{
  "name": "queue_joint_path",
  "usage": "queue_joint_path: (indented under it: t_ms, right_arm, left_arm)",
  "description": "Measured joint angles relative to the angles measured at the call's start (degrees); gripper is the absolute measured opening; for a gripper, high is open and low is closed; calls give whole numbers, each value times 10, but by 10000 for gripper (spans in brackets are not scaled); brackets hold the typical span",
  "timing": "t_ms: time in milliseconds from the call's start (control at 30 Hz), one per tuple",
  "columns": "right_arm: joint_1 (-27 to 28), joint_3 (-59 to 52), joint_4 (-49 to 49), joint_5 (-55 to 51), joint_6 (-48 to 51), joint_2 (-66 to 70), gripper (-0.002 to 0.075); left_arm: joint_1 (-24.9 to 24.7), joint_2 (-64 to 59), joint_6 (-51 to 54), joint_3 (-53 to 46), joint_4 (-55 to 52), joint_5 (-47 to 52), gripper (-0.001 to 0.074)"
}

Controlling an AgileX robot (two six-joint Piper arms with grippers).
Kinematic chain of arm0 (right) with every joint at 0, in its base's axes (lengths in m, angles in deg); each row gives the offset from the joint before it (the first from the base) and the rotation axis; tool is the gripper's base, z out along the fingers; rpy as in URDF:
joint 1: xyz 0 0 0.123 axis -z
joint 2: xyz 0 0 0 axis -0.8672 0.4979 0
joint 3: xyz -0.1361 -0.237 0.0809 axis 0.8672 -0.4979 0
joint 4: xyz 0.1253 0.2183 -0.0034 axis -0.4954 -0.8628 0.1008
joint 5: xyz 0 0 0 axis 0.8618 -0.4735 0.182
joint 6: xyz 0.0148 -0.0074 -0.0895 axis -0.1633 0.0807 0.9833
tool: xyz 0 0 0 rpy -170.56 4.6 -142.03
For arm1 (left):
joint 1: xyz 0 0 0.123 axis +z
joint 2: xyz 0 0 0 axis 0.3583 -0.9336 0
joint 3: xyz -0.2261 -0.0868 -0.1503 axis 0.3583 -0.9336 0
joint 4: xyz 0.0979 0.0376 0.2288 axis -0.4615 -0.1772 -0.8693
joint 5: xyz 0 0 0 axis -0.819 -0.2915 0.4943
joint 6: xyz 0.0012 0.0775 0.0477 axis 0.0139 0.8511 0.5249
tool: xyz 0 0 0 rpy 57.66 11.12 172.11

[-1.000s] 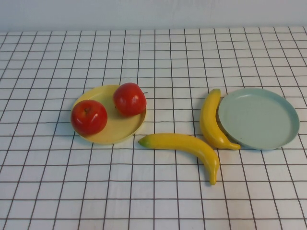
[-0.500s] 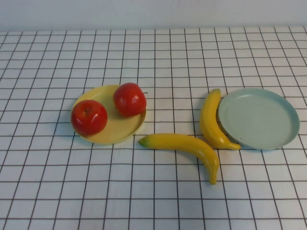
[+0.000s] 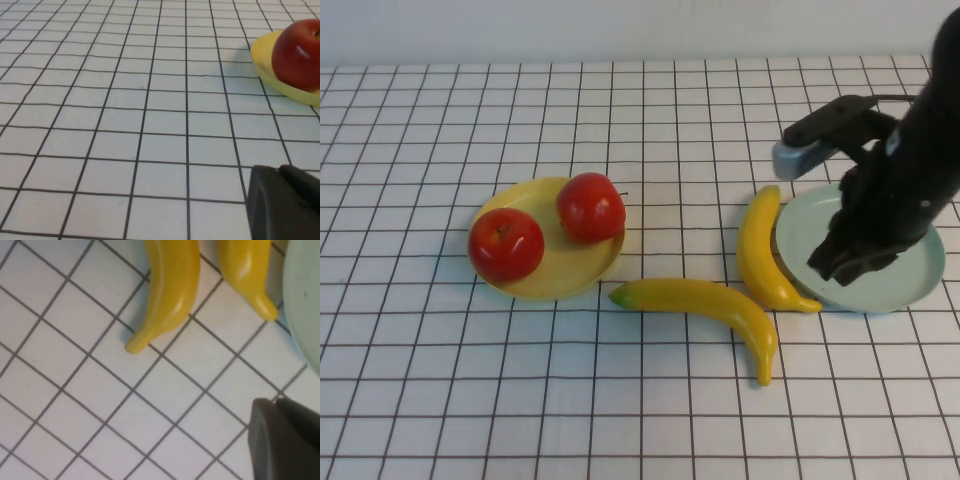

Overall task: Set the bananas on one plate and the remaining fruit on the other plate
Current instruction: Put another type of fruit in the right plate

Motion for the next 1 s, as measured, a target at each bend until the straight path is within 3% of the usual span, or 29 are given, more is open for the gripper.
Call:
queue_joint_path:
  t_ms: [200,400,533,867,933,1000]
  right_arm:
    - [-40,61,8,0,82,85,32]
    - [-84,109,14,9,114,145,320]
    - [-105,134,14,38,117,185,447]
    - [-114,176,19,63,120,274,472]
    - [-114,177,19,66,120,283,439]
    - [-114,180,23,69,120,291,358]
  left_arm:
    - [0,0,0,0,0,1,-4]
    - [0,0,0,0,0,2,-4]
    - [0,0,0,0,0,12,-4]
    - [0,0,0,0,0,13,-4]
    - [0,0,0,0,0,13,-4]
    - [0,0,0,0,0,13,-4]
